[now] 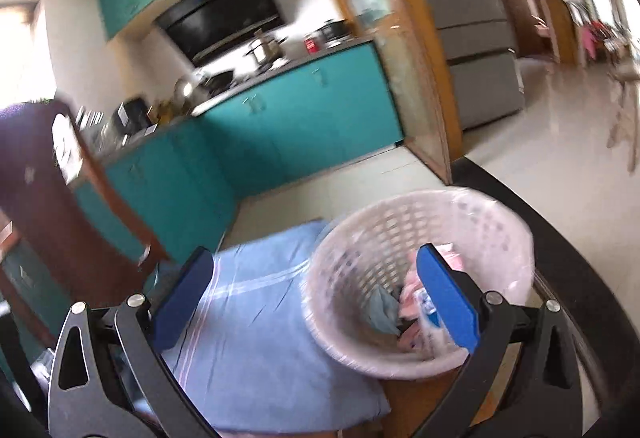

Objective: Collect trash

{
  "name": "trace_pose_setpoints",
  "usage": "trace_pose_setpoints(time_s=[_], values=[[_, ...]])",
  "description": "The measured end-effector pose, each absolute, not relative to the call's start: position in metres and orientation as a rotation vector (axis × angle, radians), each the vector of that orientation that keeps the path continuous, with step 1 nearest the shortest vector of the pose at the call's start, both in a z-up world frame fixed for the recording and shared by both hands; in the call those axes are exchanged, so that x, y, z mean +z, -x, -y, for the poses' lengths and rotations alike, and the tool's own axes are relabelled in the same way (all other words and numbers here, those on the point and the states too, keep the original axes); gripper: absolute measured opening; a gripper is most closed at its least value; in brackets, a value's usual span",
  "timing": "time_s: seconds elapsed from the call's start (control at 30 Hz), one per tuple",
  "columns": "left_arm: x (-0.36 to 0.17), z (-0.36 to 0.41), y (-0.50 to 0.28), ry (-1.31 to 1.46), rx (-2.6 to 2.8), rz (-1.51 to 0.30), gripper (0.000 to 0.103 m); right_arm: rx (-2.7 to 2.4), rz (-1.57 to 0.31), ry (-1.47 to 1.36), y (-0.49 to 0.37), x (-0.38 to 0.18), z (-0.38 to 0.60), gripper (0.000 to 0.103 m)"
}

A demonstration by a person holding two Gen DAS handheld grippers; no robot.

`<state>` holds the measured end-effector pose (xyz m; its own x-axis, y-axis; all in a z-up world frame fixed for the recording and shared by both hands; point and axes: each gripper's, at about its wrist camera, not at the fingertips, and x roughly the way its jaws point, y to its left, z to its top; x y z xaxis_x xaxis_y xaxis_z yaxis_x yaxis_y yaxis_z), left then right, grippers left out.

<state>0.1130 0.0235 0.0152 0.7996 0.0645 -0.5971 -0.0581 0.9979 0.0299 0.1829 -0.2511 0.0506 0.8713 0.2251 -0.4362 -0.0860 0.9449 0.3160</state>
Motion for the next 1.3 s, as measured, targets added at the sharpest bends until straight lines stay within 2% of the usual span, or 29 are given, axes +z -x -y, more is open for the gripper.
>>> trace_pose_setpoints(time_s=[0.2, 0.43, 0.77, 1.3], values=[[0.01, -0.044, -0.105, 0.041, 0.062, -0.653, 0.1, 0.201, -0.543, -0.14, -0.165, 0.038, 0.187, 0.099], [0.008, -0.04, -0.103, 0.056, 0.068, -0.646, 0.1, 0.227, -0.582, -0.085, -0.161, 0.022, 0.156, 0.099], [0.005, -0.045, -0.109, 0.133, 0.044, -0.697, 0.1, 0.23, -0.594, -0.072, -0.162, 0.014, 0.144, 0.099], [0.001, -0.035, -0.11, 0.097, 0.035, -0.711, 0.1, 0.227, -0.598, -0.074, -0.162, 0.011, 0.147, 0.099]])
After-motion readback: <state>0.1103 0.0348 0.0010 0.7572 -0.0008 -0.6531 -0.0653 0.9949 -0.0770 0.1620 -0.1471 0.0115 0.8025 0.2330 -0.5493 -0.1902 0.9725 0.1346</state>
